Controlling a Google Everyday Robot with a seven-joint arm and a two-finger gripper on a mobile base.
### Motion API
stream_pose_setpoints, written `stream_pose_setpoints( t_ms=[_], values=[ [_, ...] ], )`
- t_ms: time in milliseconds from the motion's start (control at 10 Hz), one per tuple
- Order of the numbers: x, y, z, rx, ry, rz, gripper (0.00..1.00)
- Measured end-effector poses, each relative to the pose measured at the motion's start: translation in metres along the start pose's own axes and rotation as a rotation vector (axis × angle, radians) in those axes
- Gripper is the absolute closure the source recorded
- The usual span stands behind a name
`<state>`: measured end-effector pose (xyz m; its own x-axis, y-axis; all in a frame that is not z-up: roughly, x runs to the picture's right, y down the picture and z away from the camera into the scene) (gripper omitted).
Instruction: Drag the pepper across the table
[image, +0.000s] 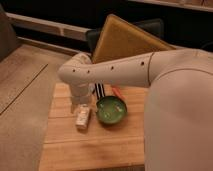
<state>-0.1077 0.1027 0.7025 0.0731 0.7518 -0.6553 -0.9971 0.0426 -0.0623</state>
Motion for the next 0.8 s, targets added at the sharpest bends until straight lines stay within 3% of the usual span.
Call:
stream_pose_setpoints(
  t_ms=[600, 800],
  values=[
    [-0.0007, -0.0005, -0.0002, 0.002, -0.003, -0.003, 0.35],
    [-0.0095, -0.0018, -0.0046, -0.019, -0.036, -0.029, 0.35]
  ],
)
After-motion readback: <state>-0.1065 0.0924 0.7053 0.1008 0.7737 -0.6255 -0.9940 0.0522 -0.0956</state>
